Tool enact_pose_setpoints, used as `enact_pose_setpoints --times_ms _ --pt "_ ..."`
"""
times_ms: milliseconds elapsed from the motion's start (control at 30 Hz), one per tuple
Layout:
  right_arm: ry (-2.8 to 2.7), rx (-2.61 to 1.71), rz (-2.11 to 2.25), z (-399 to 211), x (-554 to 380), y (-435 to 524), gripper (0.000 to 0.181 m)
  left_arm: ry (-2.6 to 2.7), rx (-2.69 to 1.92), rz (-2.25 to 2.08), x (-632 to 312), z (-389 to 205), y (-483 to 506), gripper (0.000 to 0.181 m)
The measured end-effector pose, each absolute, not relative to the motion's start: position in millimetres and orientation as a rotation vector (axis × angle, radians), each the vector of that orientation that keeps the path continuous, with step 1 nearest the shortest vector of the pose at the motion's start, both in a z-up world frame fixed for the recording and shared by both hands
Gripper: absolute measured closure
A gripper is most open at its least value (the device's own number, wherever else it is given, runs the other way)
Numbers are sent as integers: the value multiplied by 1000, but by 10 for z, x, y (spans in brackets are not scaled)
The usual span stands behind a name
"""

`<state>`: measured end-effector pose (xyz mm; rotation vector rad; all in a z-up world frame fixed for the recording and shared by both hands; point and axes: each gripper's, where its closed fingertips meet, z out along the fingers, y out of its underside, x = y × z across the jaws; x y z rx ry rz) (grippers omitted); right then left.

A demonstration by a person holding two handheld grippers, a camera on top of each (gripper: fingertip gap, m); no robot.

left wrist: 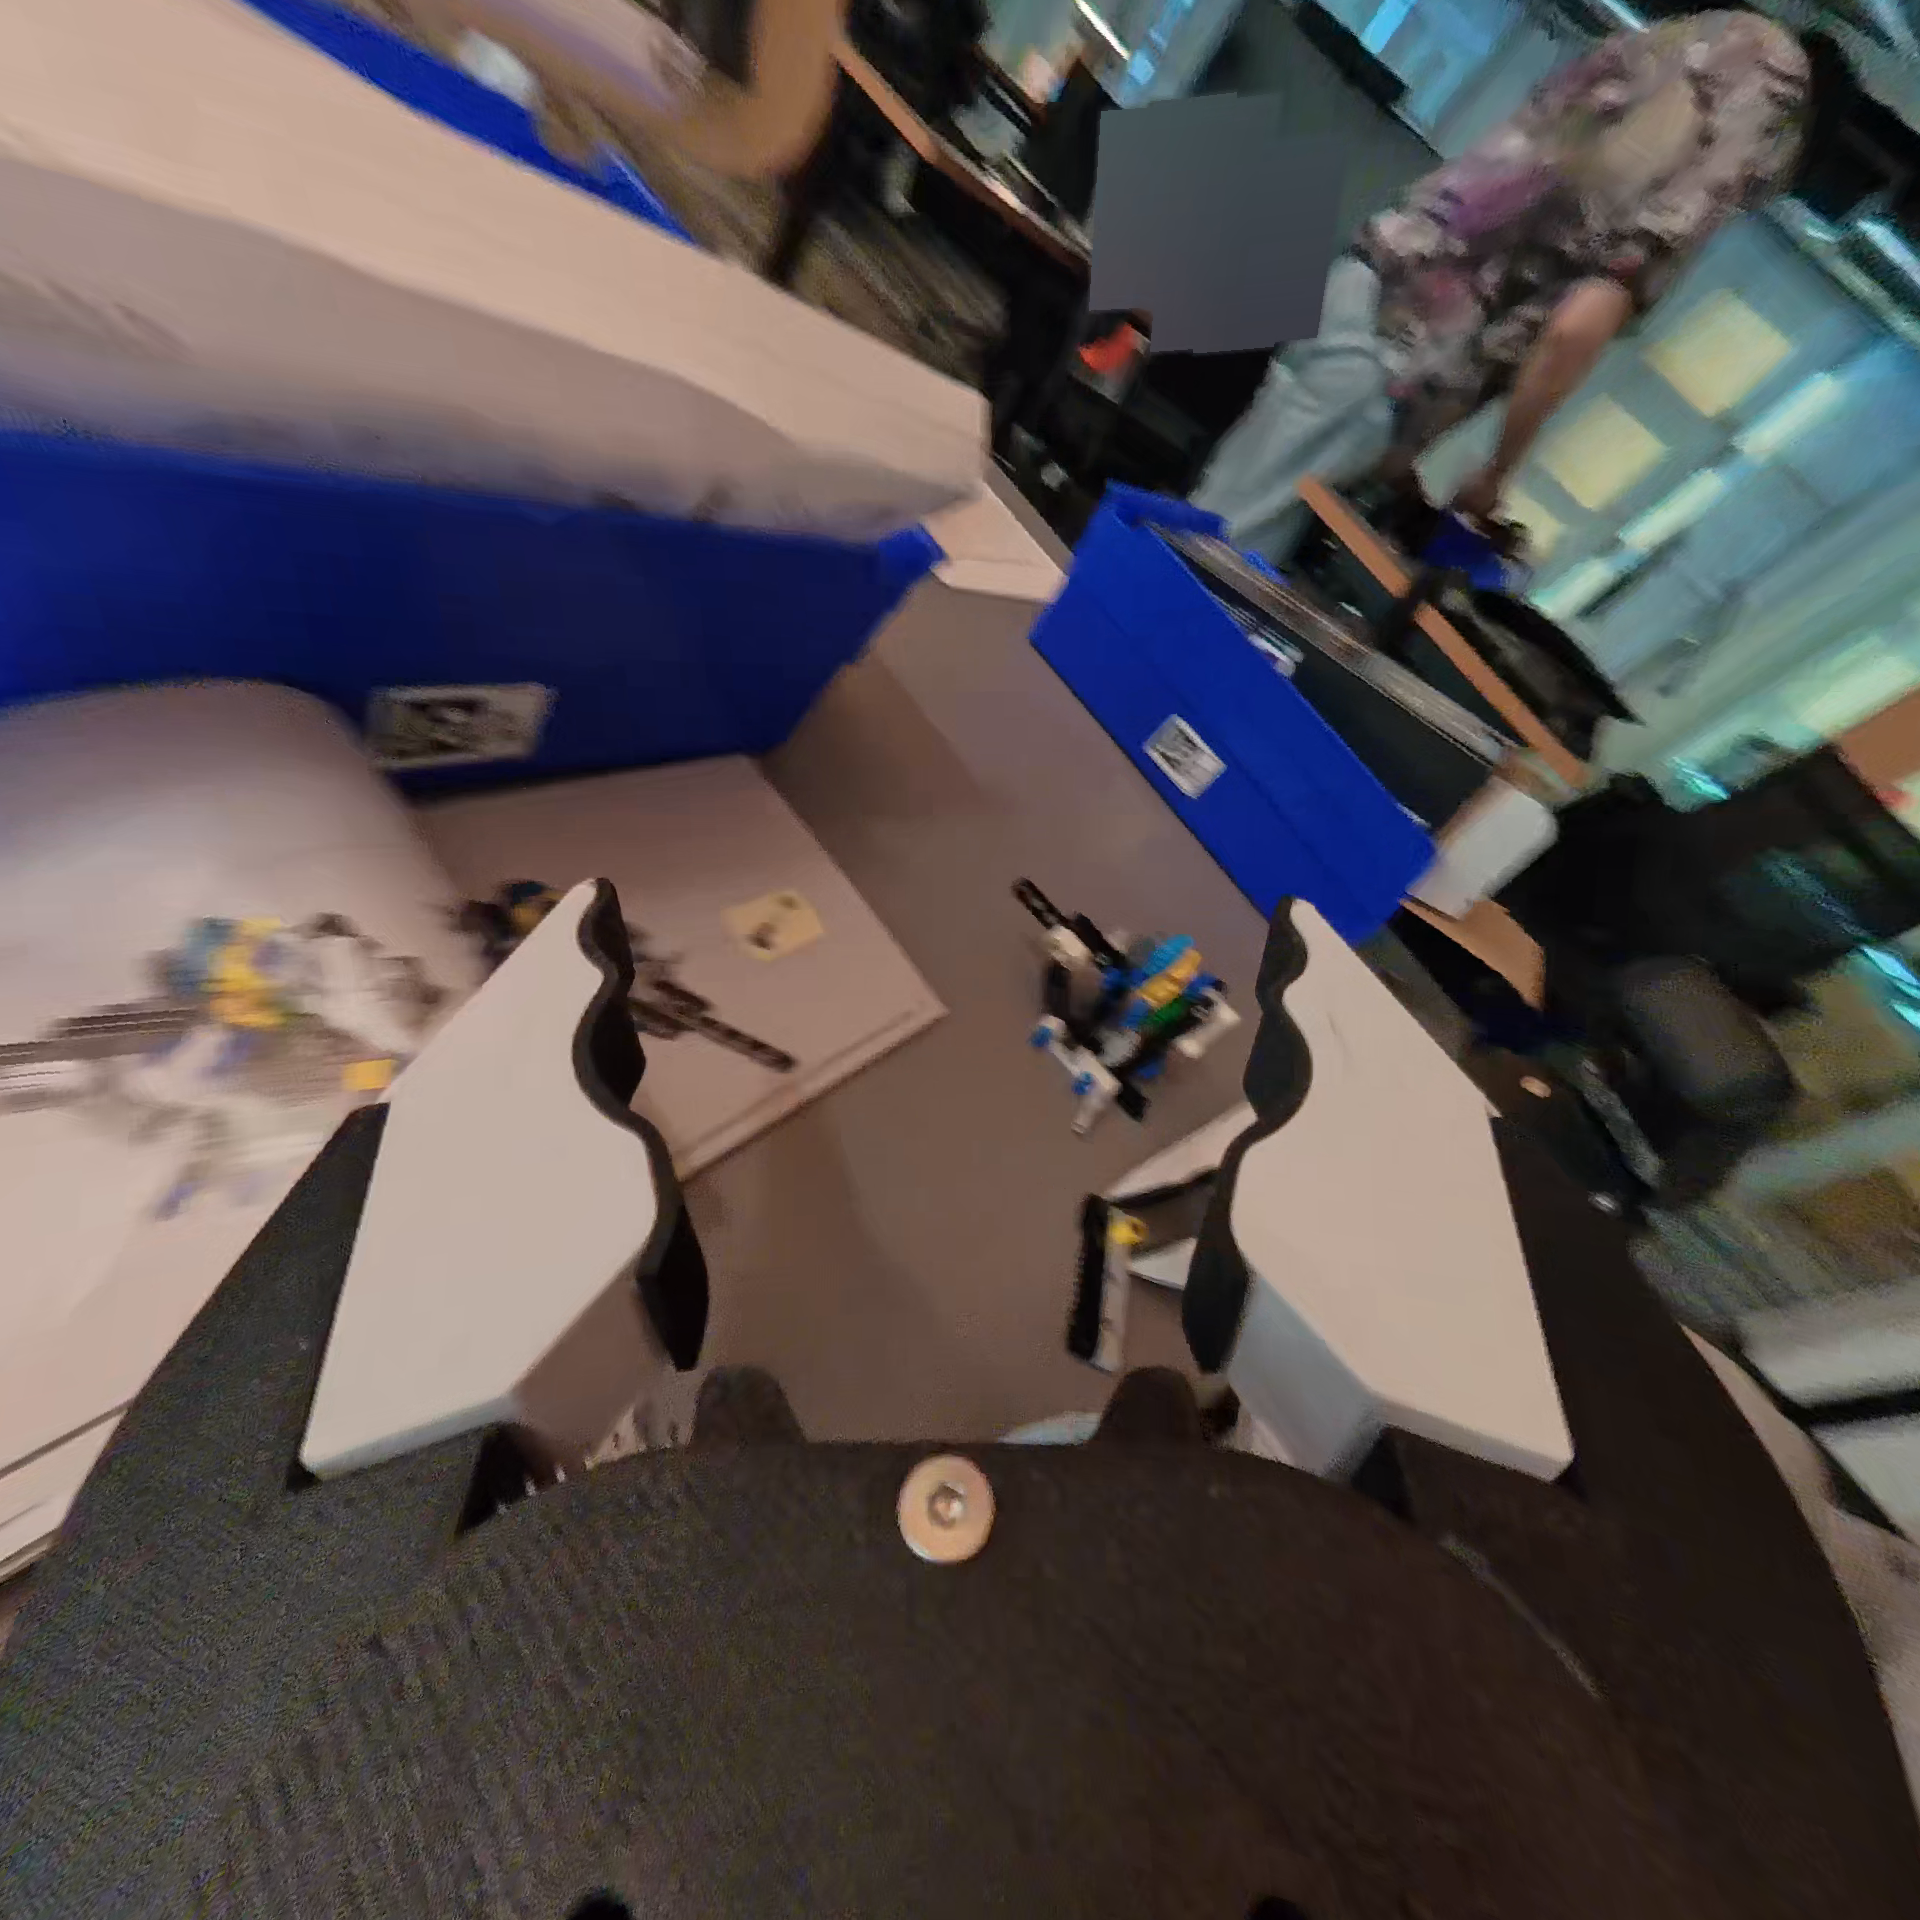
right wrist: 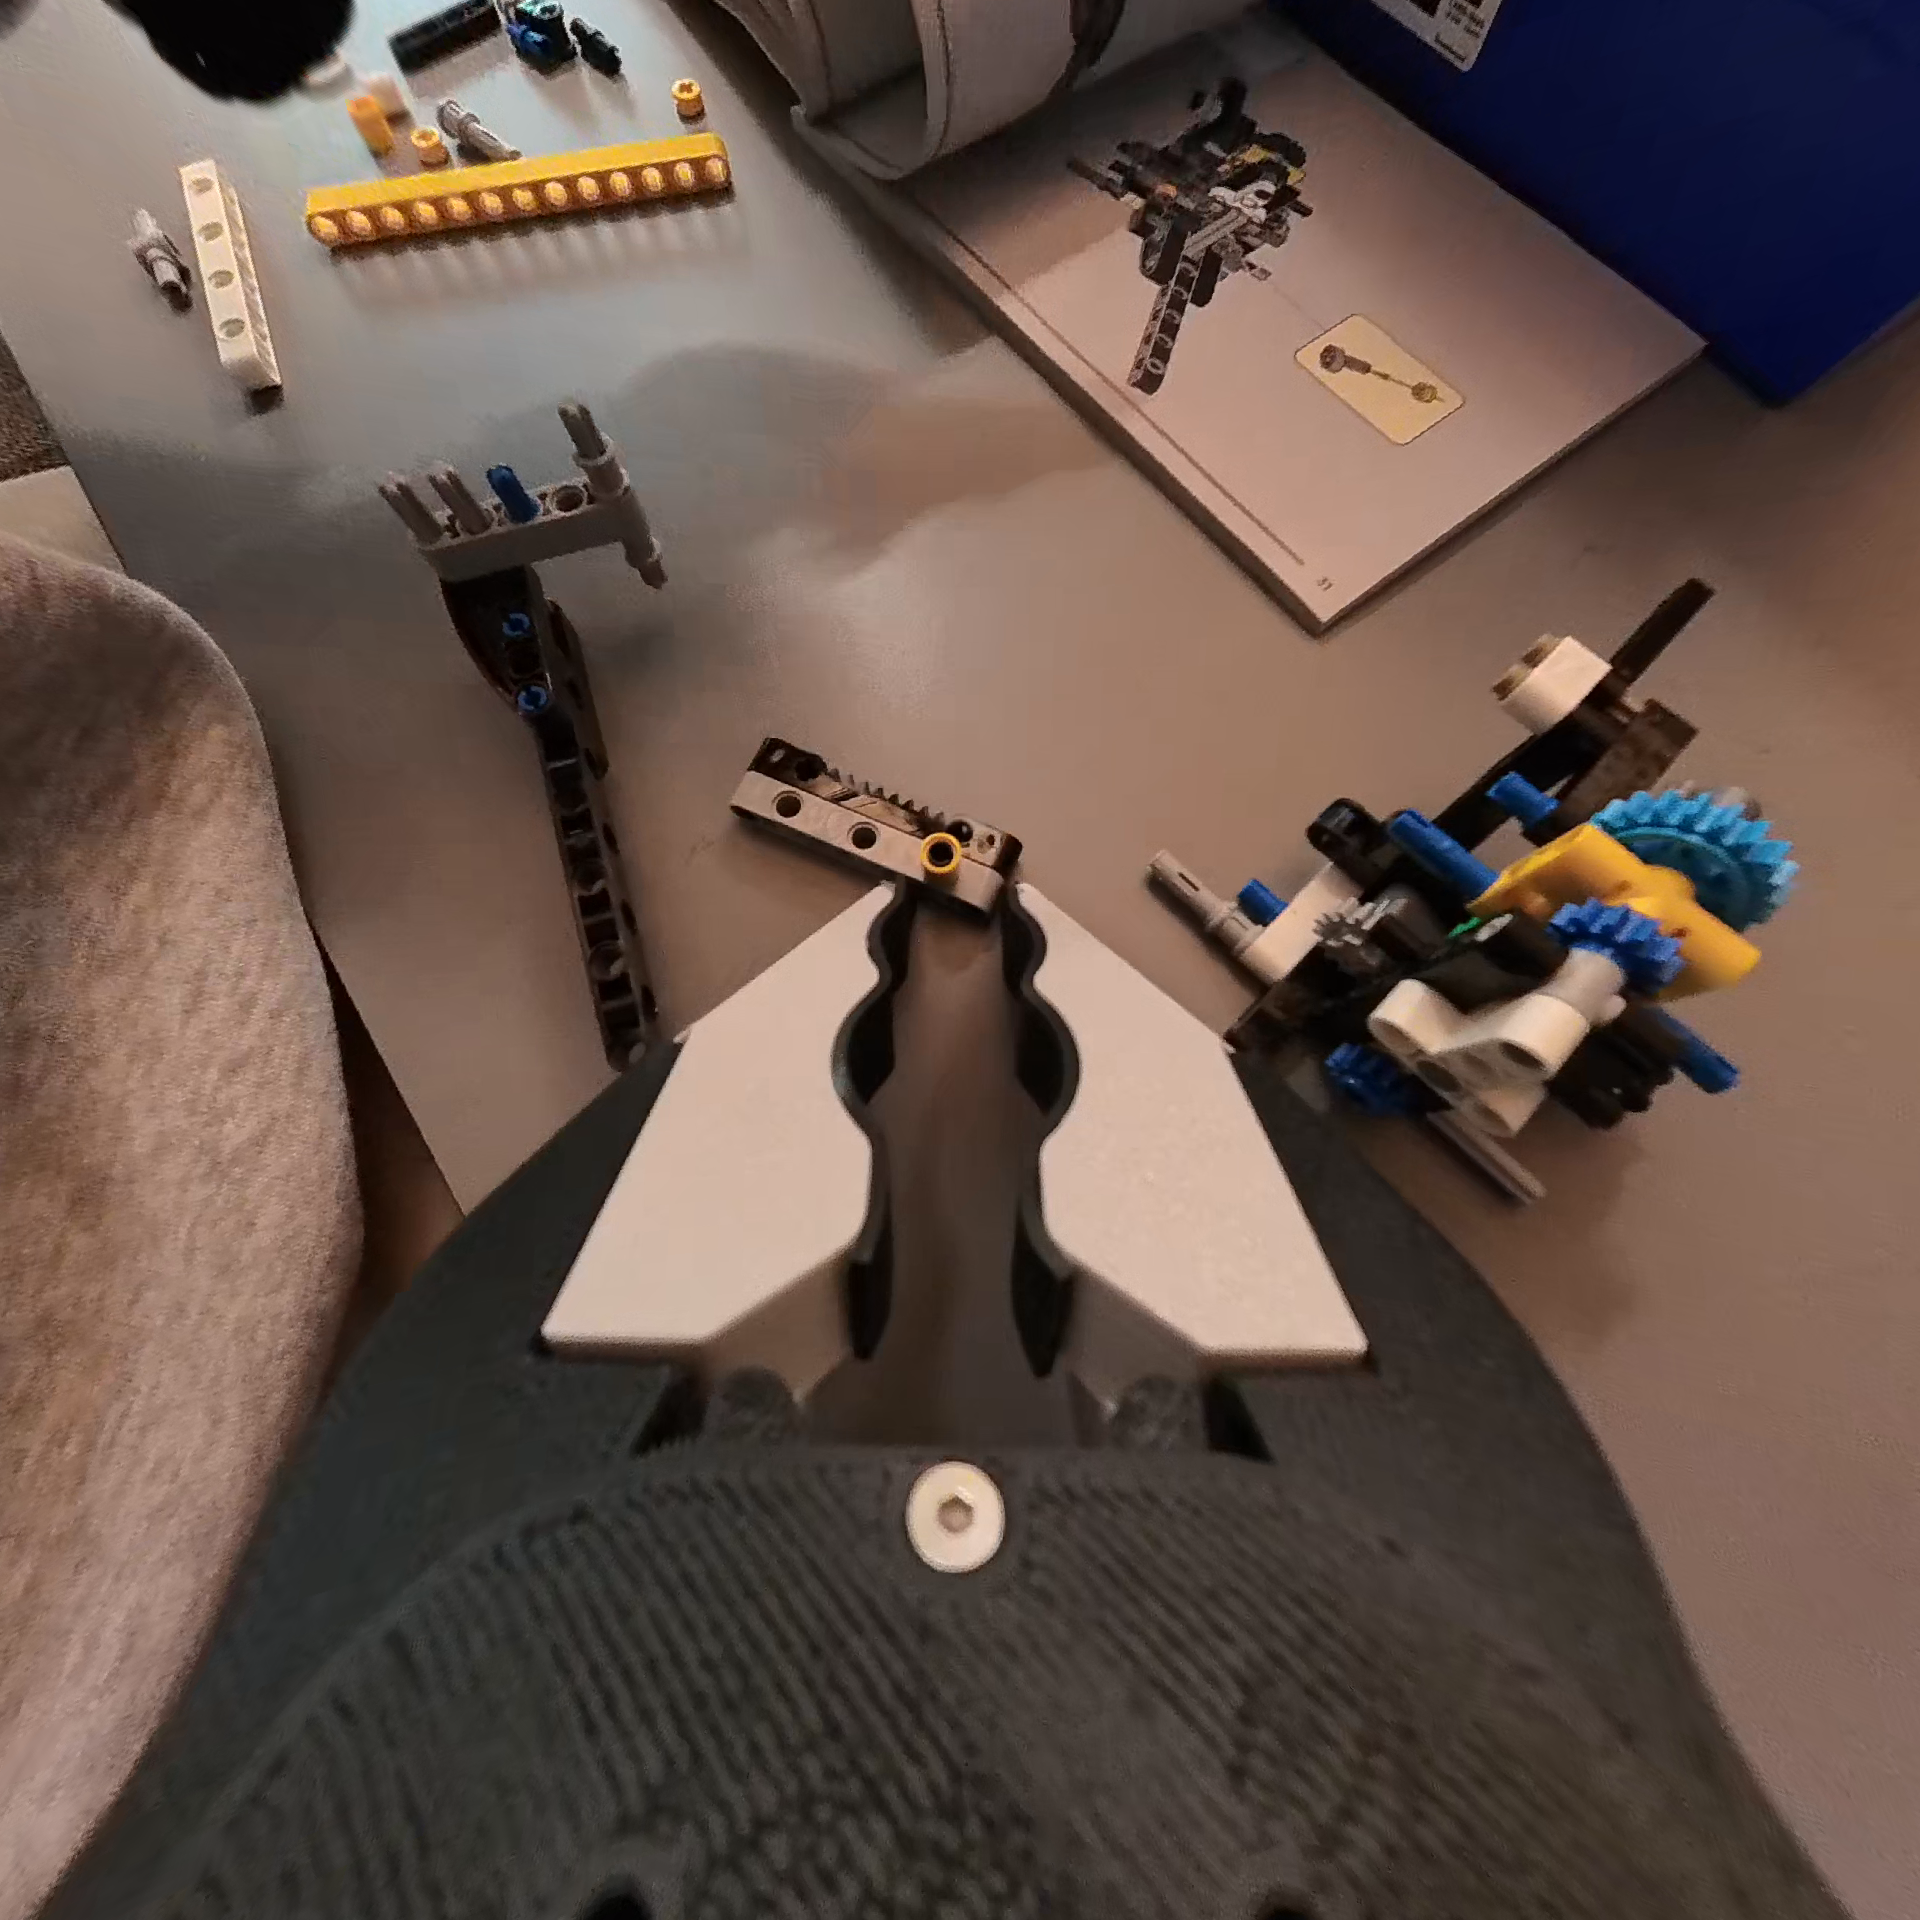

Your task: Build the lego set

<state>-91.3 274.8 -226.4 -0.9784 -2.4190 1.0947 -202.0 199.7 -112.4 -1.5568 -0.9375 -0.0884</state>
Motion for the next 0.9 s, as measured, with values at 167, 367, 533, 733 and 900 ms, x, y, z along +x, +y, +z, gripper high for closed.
enact_pose_setpoints --times_ms 167,367,533,733,900 --pt "-2420 -982 1098 -2264 -914 2748 165 -1283 -1470 361 -2480 -1297 1014 43" --pt "-2420 -980 1097 -2265 -914 2747 165 -1483 -1741 99 -2344 -1968 888 34" --pt "-2420 -980 1096 -2264 -914 2748 165 -1433 -1780 15 -2256 -1960 1027 34" --pt "-2420 -981 1097 -2265 -914 2748 165 -1385 -1776 -79 -2169 -1921 1249 34" --pt "-2417 -976 1092 -2264 -912 2747 165 -1373 -1787 -72 -2168 -1921 1304 35"
